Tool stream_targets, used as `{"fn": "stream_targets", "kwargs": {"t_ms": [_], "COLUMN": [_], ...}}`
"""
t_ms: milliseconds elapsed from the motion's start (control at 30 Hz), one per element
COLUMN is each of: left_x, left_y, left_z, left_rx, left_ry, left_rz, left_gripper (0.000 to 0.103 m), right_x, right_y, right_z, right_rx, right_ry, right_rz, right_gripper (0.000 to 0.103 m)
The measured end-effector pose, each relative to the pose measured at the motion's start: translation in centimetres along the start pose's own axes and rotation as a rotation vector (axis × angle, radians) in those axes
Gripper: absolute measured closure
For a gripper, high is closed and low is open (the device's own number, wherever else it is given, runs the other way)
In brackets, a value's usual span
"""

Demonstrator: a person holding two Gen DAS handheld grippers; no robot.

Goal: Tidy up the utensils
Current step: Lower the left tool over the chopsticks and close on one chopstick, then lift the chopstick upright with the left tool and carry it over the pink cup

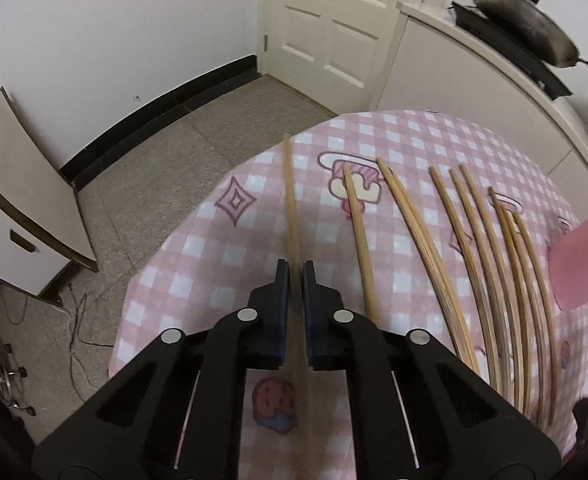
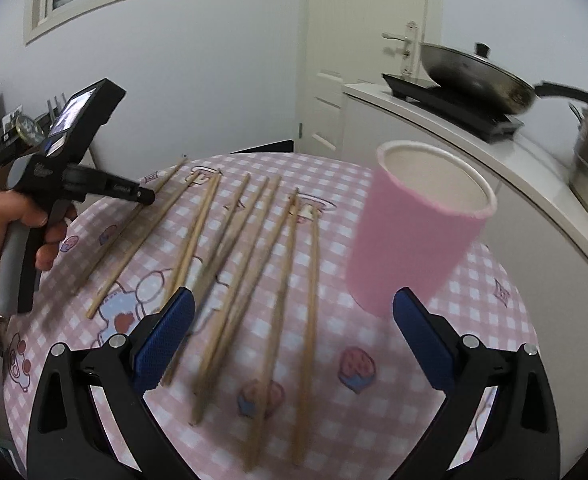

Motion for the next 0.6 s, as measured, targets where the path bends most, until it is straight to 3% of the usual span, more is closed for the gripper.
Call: {"fn": "stream_targets", "kwargs": {"t_ms": [167, 400, 600], "left_x": [-0.9, -1.5, -3.1], "left_y": [2.2, 6.0, 9.1], "left_z": [1.5, 2.3, 2.6], "left_rx": [0.049, 0.143, 0.203], "left_ry": [0.037, 0.043, 0.06], "left_rz": [0.107, 0.132, 0.14], "left_gripper": [0.097, 0.097, 0.097], "right_x": [-1.8, -5.8, -8.1], "right_y": [-1.3, -4.8, -8.8], "right_z": [-1.9, -5.5, -7.7], "right_rx": [-0.009, -0.09, -0.217], "right_ry": [0.051, 0.1, 0.057], "right_rz": [0.004, -0.045, -0.148], "right_gripper": [0.007, 0.008, 0.039]}}
Point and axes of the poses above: each gripper's, at about its wrist camera, not at the fingertips, and y roughly against the way its jaws point, x to its right, z to its underside, the point moved 3 cm from there along -y, roughly the way its jaws point, and after that the axes turned 6 degrees about -z, right-handed, at the moved point
